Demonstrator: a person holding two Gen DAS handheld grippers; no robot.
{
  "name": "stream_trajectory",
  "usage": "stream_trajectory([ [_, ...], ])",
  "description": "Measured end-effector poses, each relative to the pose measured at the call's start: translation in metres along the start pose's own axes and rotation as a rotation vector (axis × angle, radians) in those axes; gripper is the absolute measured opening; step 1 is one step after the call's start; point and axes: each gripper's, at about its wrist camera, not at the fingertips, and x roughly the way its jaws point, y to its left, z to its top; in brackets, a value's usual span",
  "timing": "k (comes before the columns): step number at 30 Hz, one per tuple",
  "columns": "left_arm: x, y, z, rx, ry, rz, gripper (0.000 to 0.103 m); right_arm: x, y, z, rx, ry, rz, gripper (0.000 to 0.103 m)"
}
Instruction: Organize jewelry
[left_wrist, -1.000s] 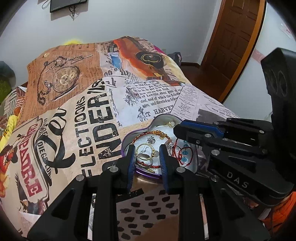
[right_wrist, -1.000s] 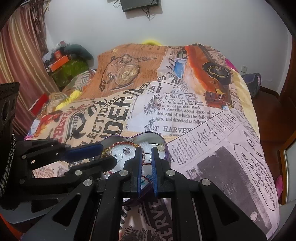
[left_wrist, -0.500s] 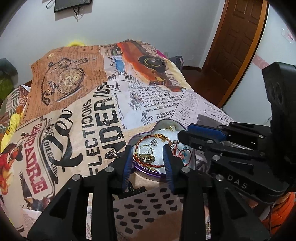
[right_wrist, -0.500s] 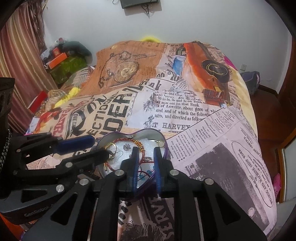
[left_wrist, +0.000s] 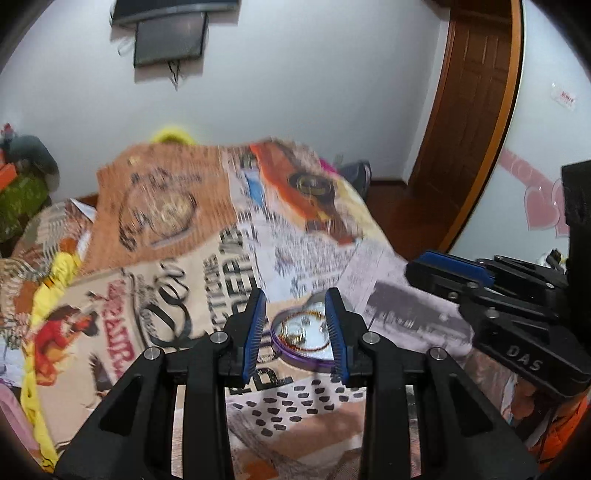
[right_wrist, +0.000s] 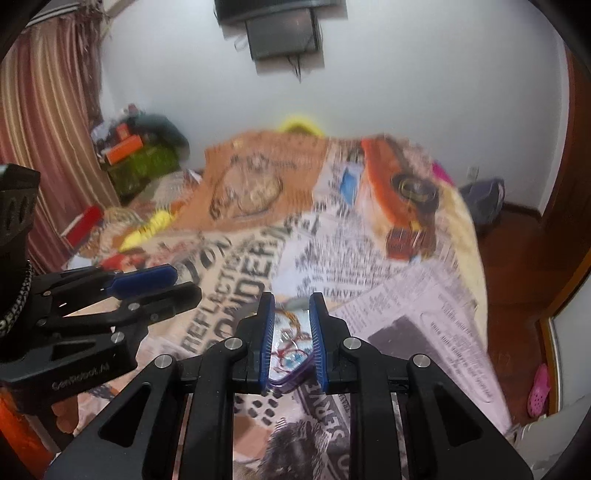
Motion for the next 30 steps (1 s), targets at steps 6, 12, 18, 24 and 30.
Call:
stream_trajectory([
  [6,-0.083,-0.012,0.015,0.022,-0.188,0.014,0.032,-0.077,0.022,0.015,-0.027,-0.196,-0.020,0.017],
  [12,-0.162,-0.026,0.012,0.048,-0.382,0.033,0.036,-0.161,0.051,0.015,-0.054,-0.428,-0.051,0.017],
  [18,-0.222,-0.035,-0.008,0.063,-0.538,0.058,0.054,-0.206,0.072,0.001,-0.055,-0.556,-0.080,0.022],
  [24,-0.243,-0.040,-0.024,0.062,-0.584,0.105,0.095,-0.216,0.089,-0.014,-0.036,-0.619,-0.149,0.080],
  [30,-0.243,-0.043,-0.031,0.056,-0.582,0.128,0.096,-0.217,0.101,-0.015,-0.045,-0.630,-0.227,0.101],
])
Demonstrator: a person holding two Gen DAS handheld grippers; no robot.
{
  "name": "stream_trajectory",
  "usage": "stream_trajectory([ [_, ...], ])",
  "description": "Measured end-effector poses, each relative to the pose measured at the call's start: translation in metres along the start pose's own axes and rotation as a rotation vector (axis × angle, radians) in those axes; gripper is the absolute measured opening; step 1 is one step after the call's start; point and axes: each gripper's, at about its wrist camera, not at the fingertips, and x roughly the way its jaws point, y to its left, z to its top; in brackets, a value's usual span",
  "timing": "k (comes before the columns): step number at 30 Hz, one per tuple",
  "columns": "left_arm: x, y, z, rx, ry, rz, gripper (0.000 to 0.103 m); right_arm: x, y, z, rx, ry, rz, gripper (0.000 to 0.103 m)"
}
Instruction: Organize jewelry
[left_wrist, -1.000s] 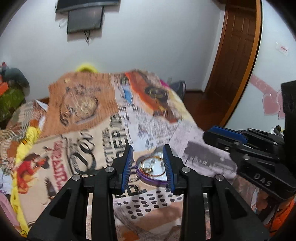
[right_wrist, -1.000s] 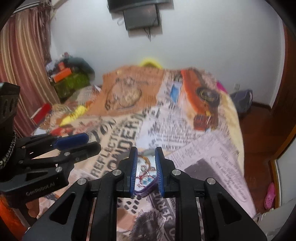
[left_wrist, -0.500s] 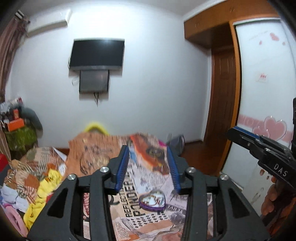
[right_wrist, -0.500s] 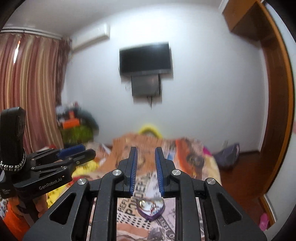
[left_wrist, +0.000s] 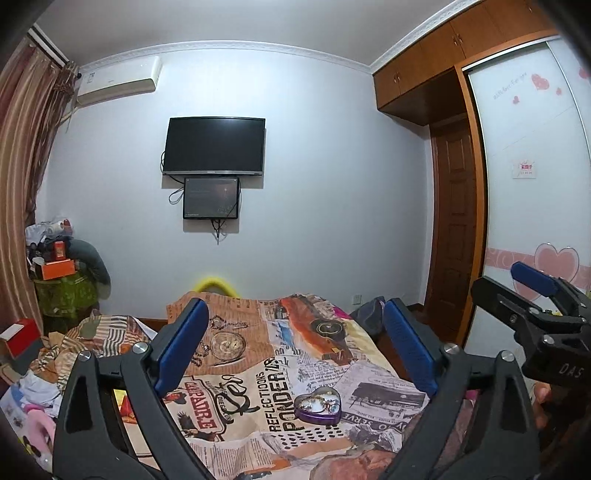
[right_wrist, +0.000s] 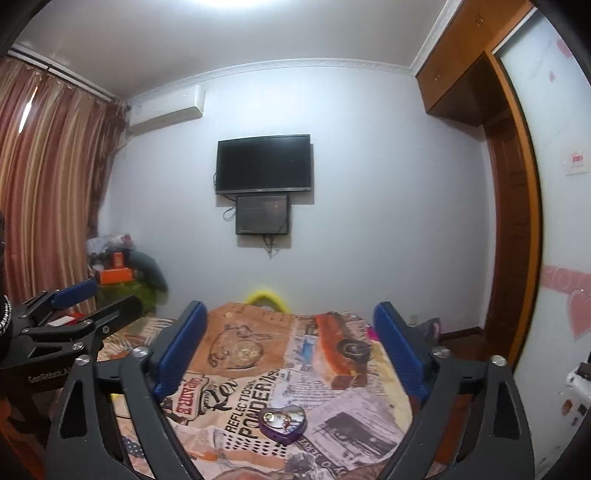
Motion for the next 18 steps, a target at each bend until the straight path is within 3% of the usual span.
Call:
stream_trajectory([
  [18,-0.006,-0.003,-0.008,-0.003,0.017,-0.002,0.098,-0.016,-0.011,-0.008,0.013,0.013,-0.004,0.103],
])
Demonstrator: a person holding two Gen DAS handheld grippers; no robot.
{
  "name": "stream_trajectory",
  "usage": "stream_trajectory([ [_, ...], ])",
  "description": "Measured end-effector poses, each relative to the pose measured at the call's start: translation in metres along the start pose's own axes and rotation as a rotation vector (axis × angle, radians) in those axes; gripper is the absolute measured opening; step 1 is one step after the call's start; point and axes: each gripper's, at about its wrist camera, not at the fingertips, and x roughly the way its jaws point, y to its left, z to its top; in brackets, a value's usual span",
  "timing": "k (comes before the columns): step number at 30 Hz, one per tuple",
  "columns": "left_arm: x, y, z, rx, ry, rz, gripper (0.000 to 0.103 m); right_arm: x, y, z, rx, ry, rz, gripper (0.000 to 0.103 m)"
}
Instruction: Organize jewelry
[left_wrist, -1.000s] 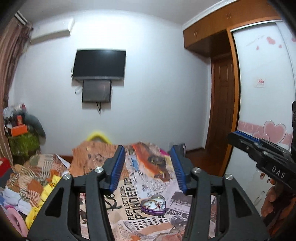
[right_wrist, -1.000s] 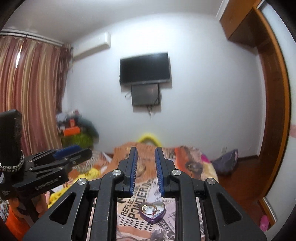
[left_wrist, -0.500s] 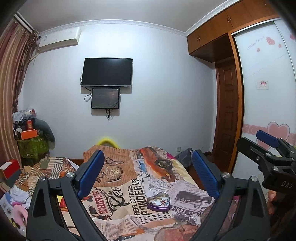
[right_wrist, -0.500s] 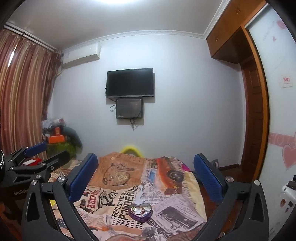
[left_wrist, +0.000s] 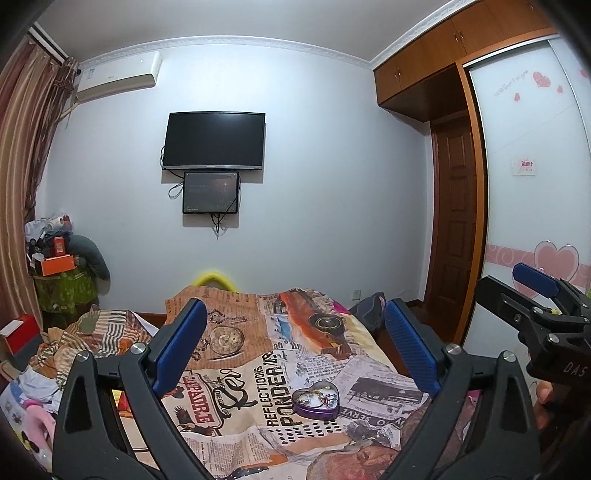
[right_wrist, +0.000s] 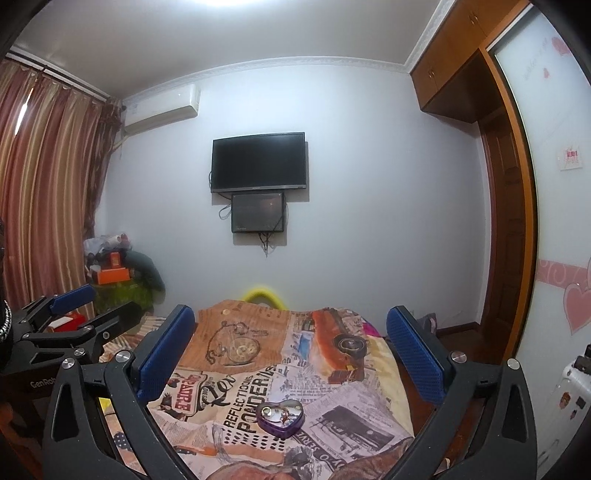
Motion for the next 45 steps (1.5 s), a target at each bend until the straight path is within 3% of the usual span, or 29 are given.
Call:
stream_trajectory([
  [45,0.021,0.006,-0.011,-0.035,0.055,-0.011,0.098,0.008,-0.006,-0.004,0.011,0.065,-0.001,0.103],
])
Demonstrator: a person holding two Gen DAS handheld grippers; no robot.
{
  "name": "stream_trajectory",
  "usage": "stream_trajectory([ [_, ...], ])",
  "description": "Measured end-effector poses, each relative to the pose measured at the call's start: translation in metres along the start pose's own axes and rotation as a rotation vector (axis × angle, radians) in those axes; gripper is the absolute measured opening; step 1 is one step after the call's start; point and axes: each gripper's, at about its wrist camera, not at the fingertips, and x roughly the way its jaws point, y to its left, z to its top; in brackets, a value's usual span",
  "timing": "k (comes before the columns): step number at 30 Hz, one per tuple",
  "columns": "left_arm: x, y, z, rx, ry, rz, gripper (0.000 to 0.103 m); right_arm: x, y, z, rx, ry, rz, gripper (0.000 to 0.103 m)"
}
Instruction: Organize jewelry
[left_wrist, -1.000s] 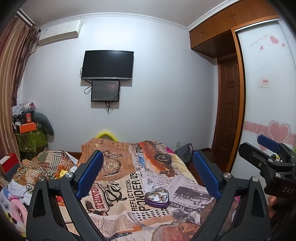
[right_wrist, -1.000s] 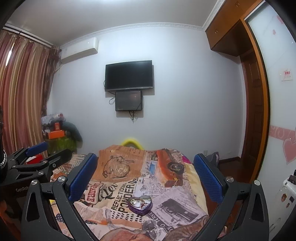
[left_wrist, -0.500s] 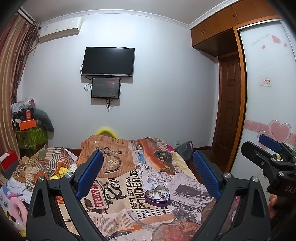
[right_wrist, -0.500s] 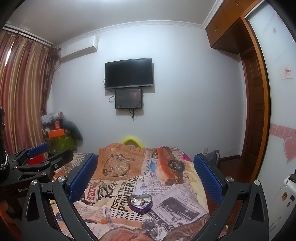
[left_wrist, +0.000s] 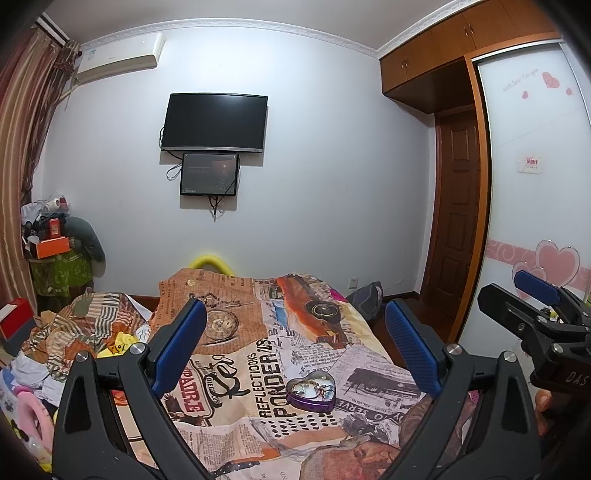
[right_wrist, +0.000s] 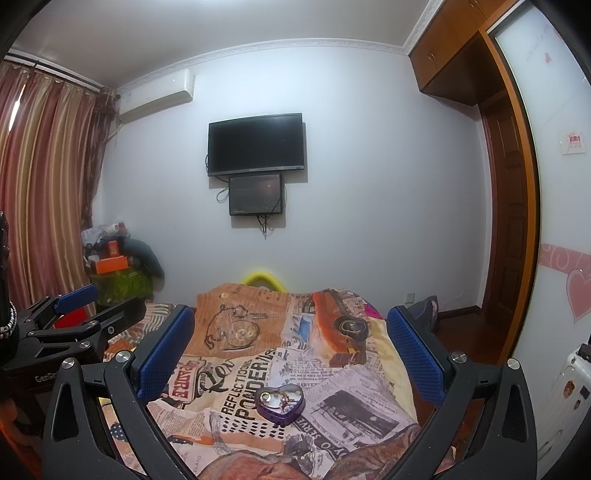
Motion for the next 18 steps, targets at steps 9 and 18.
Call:
stream_trajectory([
  [9,0.0014,-0.0017,0.0001,0.012,0.000,-0.013,0.098,-0.0003,-0.0001,0.0005,0.001,-0.001,0.000,0.103],
  [18,0.0035,-0.0013,-0.0004,0.009,0.010,-0.024,0.098,0.0020,-0.0009,-0.0001,0.004,0.003,-0.003,0.103],
])
